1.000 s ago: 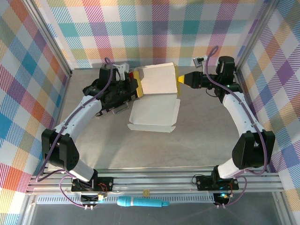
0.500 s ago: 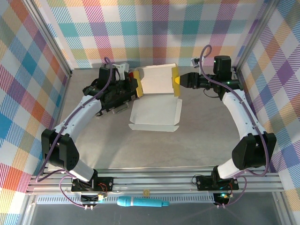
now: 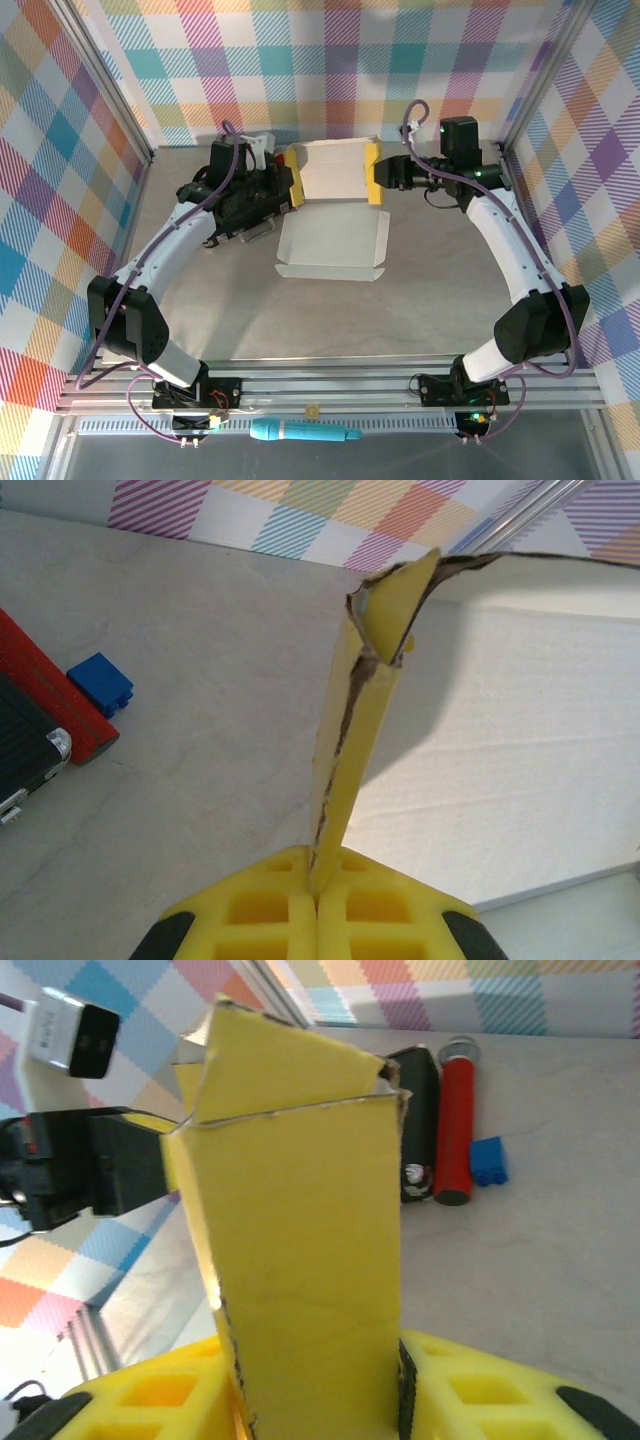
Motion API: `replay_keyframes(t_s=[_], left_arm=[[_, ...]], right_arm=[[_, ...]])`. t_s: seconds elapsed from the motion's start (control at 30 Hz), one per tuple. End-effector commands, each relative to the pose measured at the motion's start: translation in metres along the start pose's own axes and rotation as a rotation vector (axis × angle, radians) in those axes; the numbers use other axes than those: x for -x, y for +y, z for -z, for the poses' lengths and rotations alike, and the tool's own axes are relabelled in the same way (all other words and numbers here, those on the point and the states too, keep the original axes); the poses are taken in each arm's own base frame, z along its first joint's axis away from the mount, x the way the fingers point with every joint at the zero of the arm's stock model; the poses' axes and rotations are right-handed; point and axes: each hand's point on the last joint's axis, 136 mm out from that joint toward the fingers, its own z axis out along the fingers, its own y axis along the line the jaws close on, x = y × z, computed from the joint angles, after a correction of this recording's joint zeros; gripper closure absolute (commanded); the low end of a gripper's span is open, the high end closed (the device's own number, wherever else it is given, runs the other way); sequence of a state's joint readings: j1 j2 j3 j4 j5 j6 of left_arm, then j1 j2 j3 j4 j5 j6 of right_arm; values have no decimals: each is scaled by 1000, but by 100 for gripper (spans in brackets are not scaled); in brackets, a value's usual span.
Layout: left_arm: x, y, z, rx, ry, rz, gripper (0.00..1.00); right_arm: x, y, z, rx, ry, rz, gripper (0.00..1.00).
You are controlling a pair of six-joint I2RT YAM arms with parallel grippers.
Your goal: Fold the paper box
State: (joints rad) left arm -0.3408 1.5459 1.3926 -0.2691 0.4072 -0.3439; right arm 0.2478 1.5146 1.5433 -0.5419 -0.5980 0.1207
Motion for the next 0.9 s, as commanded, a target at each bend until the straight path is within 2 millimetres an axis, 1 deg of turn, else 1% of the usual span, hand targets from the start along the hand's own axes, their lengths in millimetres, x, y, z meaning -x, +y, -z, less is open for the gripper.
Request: replay_keyframes(t_s=[0.0,0.17,0.33,0.37,0.4,0.43,0.7,0.87], left_arm=[[10,-18,4,-43,-20,-33,100],[9,-20,4,-44,-18,-39,100],[9,-23,3,-40,-21,-48,100],[10,-24,3,-37,-24,-50,100],[4,-21,3,-17,0,-41,100],[3,-21,2,-7,5,-41,100],[-1,-34,-6,28,16,-55,100],[-2,-36,-8,40,22,-50,100]], right_arm=[[2,-5,0,-94,8,44,60],[-2,-12,-7,-194,44,74,66],[-3,-17,-12,-281,61,97,76],[-4,-19,-12,-302,67,102,76],[-4,-21,-13,-324,75,107,77],[-5,-22,-14,-344,83,113,79],[-10,-37,-19,-505,131,150,87],[-15,-48,-22,-583,166,156,92]])
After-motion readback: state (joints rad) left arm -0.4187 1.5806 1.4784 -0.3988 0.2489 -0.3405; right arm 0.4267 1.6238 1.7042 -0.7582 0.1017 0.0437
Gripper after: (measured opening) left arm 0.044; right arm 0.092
